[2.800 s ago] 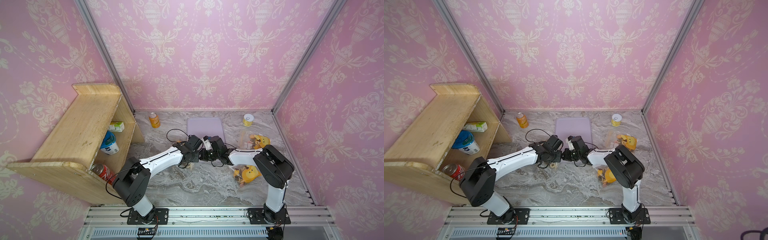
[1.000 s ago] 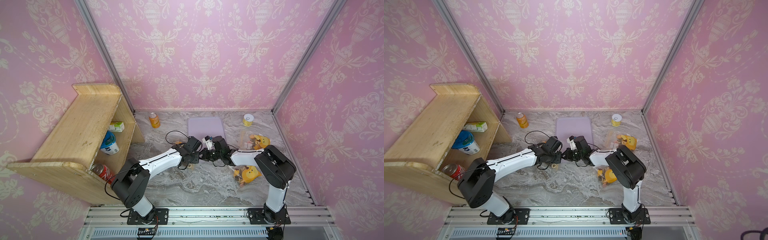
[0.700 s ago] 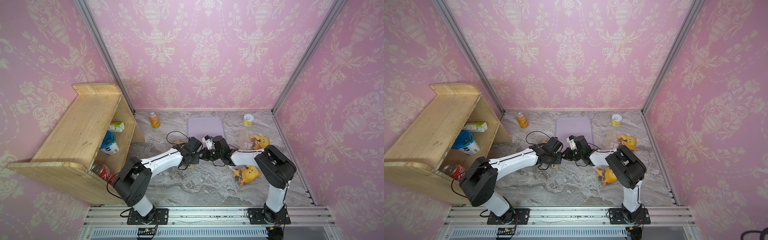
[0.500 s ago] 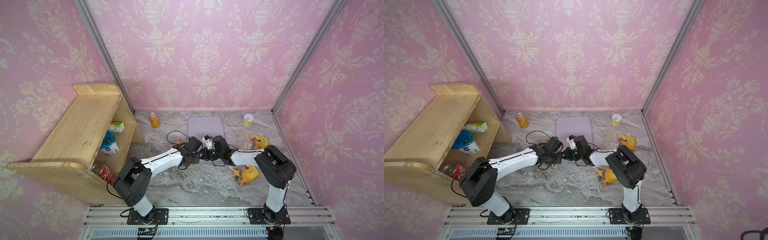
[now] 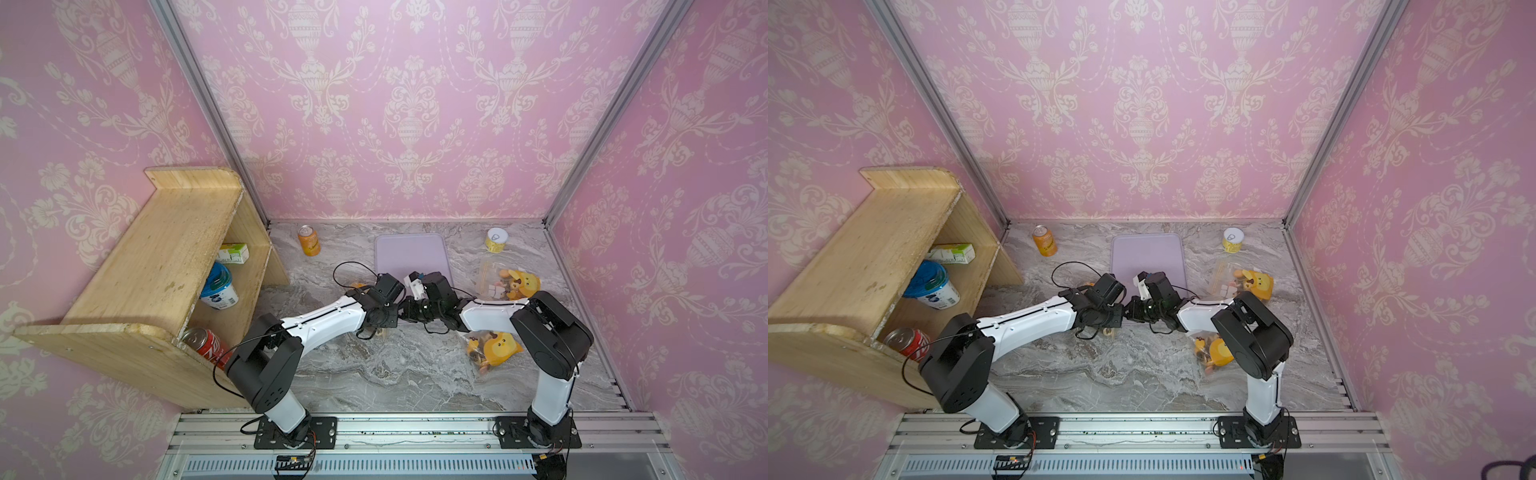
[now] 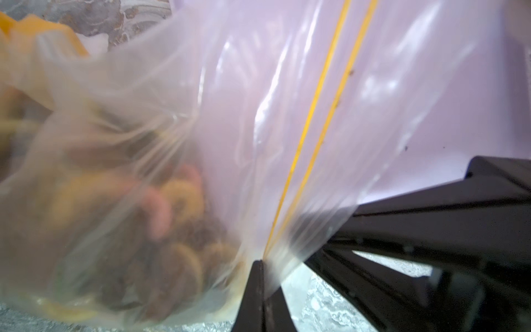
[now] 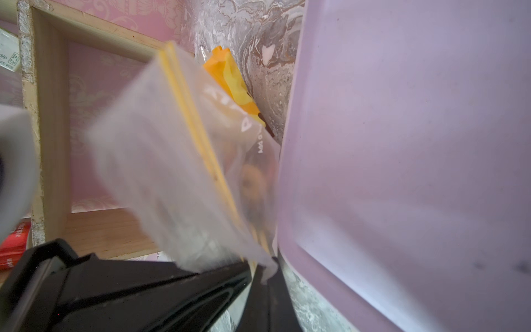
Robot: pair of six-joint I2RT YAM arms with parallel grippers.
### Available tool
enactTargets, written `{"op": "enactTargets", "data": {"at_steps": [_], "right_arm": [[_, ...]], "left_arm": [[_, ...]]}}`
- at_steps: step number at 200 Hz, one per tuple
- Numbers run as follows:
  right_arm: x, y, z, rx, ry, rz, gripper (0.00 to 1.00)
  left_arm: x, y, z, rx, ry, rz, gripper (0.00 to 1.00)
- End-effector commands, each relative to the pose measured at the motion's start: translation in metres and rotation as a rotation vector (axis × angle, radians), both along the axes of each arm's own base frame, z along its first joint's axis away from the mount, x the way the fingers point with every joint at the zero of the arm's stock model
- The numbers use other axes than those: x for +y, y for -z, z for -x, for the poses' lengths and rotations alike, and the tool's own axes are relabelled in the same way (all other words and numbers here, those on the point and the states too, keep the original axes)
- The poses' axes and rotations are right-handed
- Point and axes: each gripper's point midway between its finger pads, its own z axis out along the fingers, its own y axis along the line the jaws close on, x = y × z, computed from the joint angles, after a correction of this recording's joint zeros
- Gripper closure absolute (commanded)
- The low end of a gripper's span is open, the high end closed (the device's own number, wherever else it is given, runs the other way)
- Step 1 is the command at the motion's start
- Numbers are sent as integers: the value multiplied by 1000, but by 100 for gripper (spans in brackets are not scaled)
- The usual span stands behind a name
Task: Pour cookies out of the ziploc bag
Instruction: Open the ziploc bag at the center of the board.
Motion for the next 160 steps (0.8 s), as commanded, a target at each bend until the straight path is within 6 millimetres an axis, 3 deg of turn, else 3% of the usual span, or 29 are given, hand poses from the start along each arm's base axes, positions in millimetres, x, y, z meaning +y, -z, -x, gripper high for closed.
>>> {"op": "enactTargets", "data": {"at_steps": [1, 160], "right_arm": [[-9, -2, -4, -19, 36, 79, 100], [-11, 6, -13, -10, 75, 141, 100]], "left_arm": [[13, -17, -4, -49, -36, -43, 100], [27, -38, -1, -99, -58, -47, 100]]}}
